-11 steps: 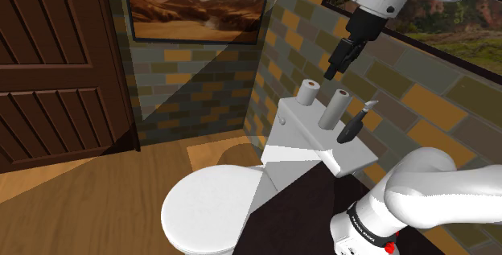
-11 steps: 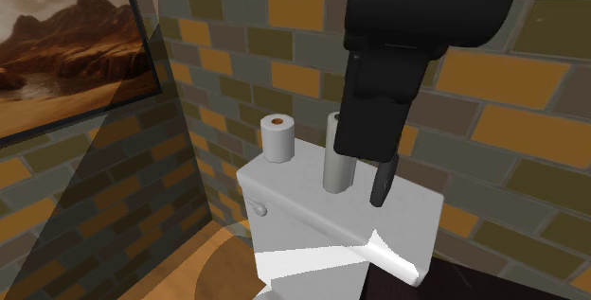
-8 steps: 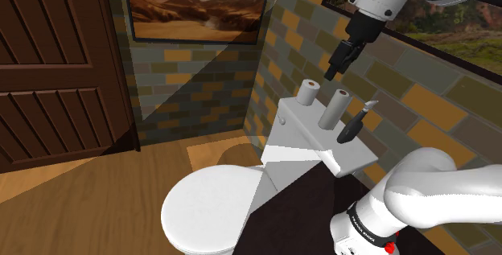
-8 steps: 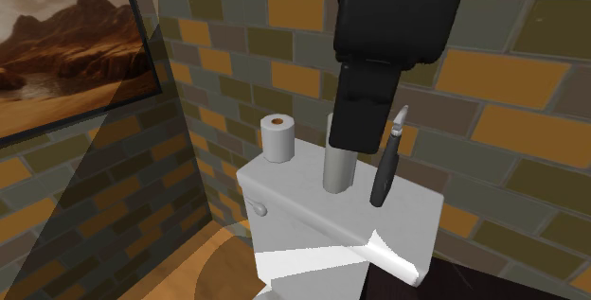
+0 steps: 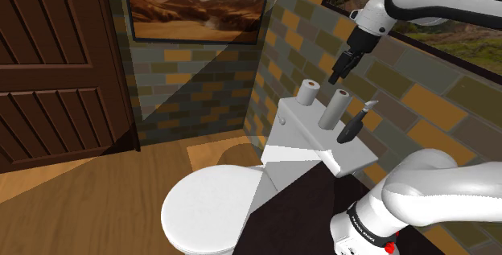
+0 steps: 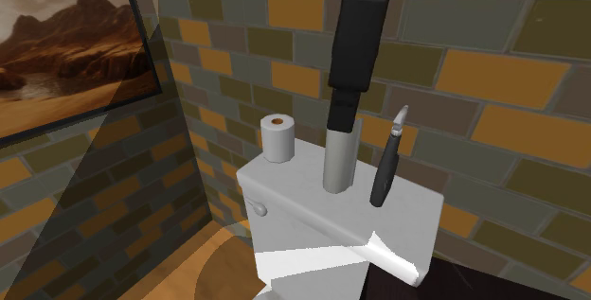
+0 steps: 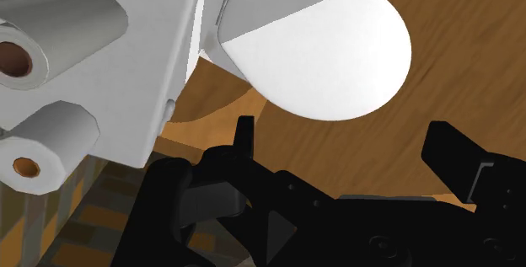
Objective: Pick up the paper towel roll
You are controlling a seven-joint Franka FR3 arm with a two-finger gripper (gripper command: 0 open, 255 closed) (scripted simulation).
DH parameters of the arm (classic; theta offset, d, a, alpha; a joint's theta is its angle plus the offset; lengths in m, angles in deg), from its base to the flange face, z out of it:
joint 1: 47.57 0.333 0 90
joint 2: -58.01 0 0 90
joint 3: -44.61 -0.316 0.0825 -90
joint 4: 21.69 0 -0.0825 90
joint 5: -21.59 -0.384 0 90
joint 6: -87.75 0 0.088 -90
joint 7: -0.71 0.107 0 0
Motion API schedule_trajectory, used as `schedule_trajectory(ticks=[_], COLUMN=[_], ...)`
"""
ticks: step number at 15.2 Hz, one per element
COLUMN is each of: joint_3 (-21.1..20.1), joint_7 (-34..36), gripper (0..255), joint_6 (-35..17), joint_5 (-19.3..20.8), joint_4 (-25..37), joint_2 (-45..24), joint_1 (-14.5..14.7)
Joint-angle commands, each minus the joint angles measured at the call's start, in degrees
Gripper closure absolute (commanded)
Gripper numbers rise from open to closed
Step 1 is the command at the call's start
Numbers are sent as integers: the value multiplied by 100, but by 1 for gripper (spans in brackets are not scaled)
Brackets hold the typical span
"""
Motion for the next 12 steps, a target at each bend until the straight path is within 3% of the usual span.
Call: schedule_trajectory(ticks=[1,12], joint_3=[246,1583], joint_7=[-242,-1565], gripper=[0,0], joint_6=[-227,-1412], joint_5=[117,355], joint_4=[-3,325], joint_2=[-210,-1667], joint_1=[-73,-289])
